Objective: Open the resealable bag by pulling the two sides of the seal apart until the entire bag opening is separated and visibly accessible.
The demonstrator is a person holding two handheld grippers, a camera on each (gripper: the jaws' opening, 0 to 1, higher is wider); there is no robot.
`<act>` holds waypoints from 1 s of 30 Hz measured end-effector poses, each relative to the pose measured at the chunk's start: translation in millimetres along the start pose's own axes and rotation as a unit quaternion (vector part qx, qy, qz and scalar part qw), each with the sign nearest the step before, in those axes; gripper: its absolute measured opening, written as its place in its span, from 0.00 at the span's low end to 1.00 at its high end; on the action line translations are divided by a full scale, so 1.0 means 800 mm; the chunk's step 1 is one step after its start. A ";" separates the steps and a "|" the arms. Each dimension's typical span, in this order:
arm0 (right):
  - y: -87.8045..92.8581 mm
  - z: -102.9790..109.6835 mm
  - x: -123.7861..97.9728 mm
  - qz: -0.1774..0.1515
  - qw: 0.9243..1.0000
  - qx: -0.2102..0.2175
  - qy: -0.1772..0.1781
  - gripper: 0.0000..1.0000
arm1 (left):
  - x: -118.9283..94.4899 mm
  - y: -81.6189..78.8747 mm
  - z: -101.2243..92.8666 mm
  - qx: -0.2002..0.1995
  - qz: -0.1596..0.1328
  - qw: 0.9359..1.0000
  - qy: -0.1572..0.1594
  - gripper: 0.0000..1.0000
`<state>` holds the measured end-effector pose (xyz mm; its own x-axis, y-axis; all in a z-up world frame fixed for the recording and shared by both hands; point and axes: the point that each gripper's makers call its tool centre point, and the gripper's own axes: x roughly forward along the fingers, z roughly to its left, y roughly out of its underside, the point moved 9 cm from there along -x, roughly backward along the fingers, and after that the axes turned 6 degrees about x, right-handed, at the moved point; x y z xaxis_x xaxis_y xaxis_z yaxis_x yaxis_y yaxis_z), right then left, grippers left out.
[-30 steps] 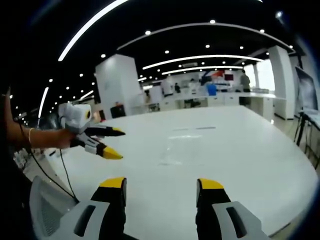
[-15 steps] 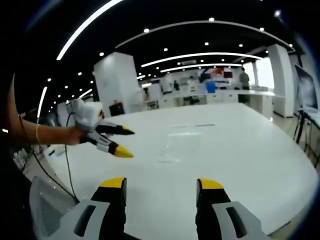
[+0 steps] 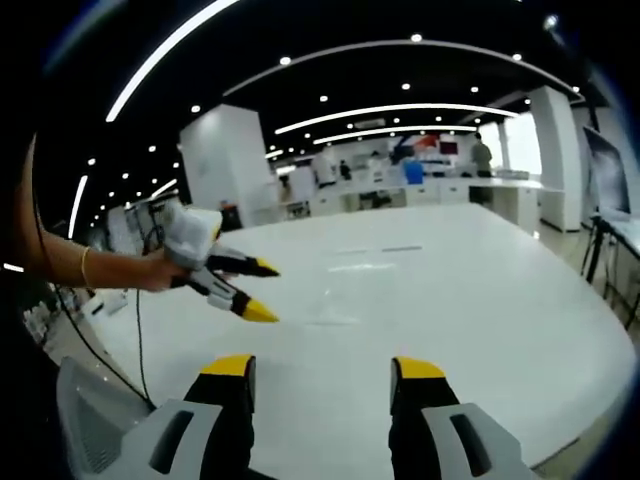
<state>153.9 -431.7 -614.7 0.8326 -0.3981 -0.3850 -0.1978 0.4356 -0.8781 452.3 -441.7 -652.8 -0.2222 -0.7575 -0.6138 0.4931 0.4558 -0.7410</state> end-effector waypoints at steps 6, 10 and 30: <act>0.001 -0.001 0.001 0.004 1.000 0.002 0.003 0.51 | 0.013 0.002 0.000 0.013 0.010 1.000 0.007 0.62; 0.001 -0.002 0.001 0.005 1.000 0.005 0.005 0.51 | 0.023 0.002 0.001 0.016 0.014 1.000 0.013 0.61; 0.000 -0.008 0.002 0.002 1.000 0.024 0.018 0.50 | 0.054 0.005 0.009 0.040 0.030 0.999 0.006 0.52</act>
<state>151.8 -437.2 -616.8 0.8128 -0.4244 -0.3990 -0.1755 0.4748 -0.8624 450.8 -476.5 -680.2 -0.1994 -0.7246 -0.6597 0.5706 0.4614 -0.6793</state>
